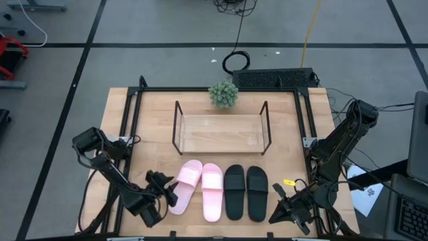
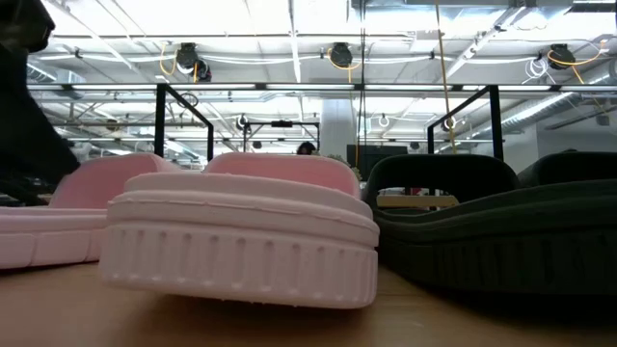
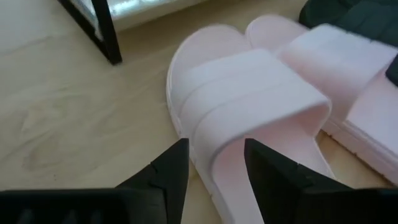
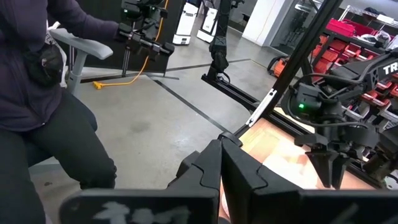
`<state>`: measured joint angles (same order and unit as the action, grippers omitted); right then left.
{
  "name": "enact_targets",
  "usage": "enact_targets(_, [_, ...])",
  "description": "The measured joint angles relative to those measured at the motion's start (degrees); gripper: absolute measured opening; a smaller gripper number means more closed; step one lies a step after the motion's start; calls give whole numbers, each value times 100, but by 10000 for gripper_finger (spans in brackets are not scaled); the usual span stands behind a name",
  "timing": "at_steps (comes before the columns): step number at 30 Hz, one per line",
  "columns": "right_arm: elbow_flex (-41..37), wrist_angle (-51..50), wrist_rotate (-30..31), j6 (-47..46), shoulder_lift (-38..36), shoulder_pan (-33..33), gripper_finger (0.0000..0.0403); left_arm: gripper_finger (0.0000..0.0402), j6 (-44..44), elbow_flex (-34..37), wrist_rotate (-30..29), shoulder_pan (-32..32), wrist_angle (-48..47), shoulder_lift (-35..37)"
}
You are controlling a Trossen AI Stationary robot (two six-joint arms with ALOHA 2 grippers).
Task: Pick and place slides into the shelf
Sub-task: Put the pink slide on the shelf
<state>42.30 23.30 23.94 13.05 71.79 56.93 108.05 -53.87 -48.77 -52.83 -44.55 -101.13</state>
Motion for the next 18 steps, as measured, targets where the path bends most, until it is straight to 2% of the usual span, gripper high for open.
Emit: enact_targets(18, [0, 1, -1, 1, 0, 1, 0, 156, 46, 290, 44, 117, 189, -88])
